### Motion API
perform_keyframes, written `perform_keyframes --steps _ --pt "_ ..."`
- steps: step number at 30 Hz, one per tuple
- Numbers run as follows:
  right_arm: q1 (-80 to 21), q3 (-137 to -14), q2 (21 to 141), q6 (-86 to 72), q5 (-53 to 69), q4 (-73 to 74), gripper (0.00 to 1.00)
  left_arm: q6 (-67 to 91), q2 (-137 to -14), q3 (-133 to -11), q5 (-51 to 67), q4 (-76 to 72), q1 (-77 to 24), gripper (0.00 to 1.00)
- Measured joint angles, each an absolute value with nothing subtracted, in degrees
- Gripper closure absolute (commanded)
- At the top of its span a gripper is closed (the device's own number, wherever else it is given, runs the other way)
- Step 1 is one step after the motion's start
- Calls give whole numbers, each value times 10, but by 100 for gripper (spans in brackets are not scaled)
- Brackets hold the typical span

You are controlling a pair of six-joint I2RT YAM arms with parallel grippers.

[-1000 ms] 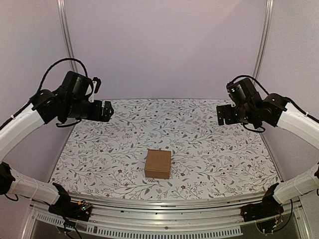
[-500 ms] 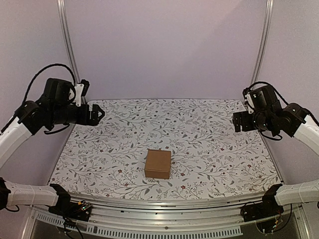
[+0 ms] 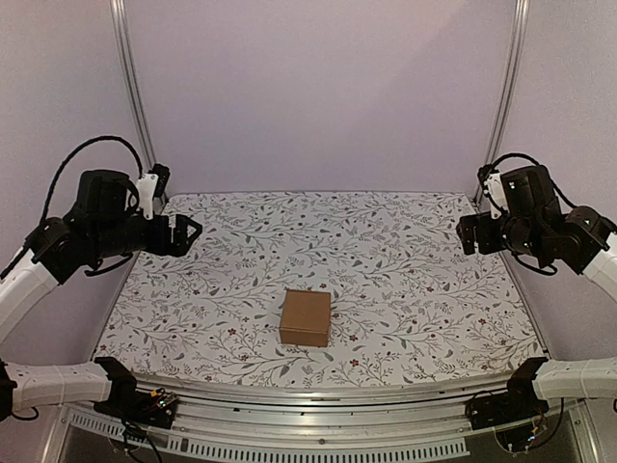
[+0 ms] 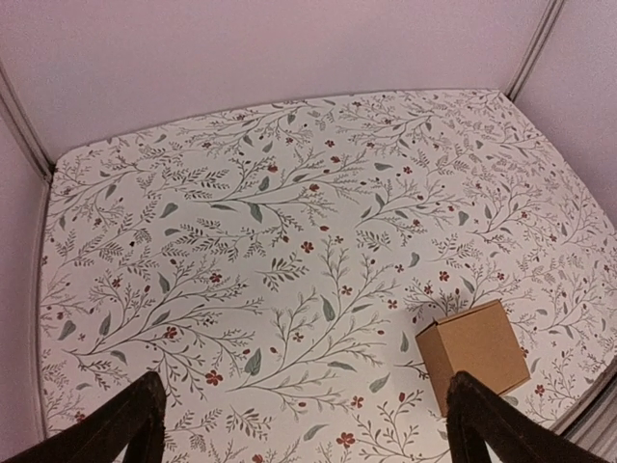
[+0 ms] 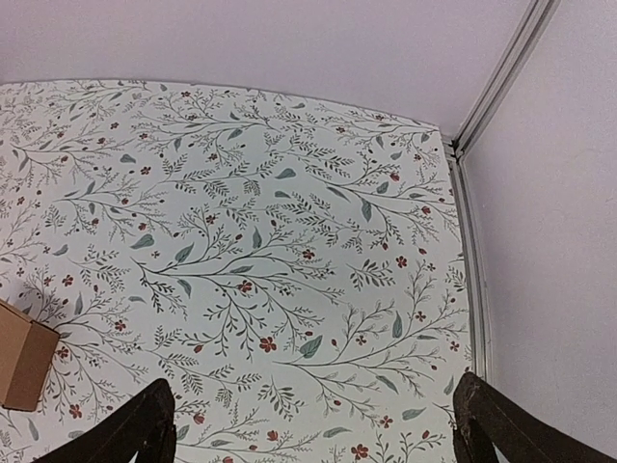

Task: Fold the paper box

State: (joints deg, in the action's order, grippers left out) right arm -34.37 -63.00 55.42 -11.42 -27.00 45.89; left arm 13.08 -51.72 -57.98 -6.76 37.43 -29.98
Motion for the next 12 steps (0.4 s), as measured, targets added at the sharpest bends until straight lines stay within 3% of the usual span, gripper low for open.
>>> perform_keyframes --steps 12 --pt "-344 -622 524 -98 -262 451 1 131 -509 -580 -67 368 -300 0"
